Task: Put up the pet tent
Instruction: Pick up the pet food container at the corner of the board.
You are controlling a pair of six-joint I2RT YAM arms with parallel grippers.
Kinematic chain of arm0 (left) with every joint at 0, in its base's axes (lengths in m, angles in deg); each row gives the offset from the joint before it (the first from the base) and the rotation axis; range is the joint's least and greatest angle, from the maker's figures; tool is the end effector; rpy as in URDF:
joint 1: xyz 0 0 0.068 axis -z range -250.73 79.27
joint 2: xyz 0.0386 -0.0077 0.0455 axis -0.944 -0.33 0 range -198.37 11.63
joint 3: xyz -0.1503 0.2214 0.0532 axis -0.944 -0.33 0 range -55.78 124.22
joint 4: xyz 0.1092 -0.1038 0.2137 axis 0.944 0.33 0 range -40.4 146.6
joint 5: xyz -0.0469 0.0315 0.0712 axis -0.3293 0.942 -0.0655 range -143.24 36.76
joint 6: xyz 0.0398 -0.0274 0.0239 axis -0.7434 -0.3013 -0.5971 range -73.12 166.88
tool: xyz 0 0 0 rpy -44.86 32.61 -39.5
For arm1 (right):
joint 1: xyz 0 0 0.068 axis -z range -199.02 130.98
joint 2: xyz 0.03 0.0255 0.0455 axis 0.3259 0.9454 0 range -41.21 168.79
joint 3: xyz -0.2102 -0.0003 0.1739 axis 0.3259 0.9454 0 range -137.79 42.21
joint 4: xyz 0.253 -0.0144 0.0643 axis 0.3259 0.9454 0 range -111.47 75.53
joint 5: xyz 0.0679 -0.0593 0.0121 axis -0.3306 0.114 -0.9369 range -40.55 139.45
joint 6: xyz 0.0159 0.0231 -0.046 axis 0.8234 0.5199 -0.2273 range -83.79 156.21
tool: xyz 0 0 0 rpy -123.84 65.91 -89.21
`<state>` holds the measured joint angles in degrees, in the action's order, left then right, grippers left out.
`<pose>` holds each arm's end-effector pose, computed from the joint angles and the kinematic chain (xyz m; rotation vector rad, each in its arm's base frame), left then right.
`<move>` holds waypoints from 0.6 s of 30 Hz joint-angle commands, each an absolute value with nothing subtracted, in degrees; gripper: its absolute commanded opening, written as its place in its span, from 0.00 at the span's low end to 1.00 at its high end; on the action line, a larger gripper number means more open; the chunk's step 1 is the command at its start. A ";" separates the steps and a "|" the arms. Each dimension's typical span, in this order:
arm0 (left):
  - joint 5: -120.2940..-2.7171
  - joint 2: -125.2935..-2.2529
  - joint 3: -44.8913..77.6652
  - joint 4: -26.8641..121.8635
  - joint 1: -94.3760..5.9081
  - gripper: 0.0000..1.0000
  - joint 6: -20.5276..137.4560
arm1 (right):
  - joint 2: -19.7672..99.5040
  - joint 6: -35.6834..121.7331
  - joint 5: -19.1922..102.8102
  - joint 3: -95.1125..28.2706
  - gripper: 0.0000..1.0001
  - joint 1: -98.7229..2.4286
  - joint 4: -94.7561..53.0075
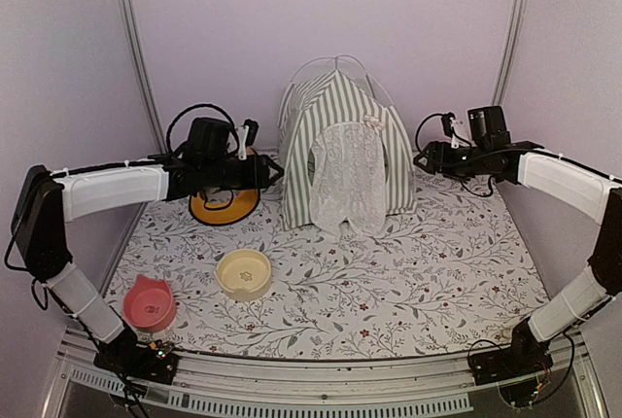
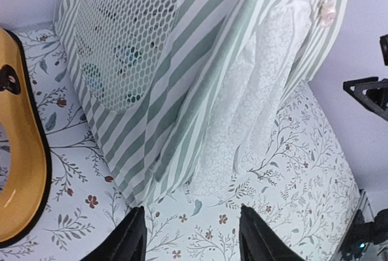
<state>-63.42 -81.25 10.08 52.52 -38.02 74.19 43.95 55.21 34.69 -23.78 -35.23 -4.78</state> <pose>0.3107 -0.2070 0.2649 0.2158 2.1807 -0.8013 0.3208 0.1027 0.2894 -0.0935 2.2416 0.6223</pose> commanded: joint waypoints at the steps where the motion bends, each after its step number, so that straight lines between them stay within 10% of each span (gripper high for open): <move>1: -57.53 -76.84 7.56 54.74 -38.24 0.60 75.14 | 41.25 53.97 33.91 -25.62 0.76 -35.16 -4.88; 6: -50.86 -75.58 6.76 57.56 -41.72 0.73 78.30 | 39.30 53.85 32.87 -25.75 1.00 -35.11 -5.77; 18: -54.49 -85.19 5.33 42.31 -54.25 0.84 97.85 | 31.74 54.73 31.47 -22.47 0.99 -35.13 -9.87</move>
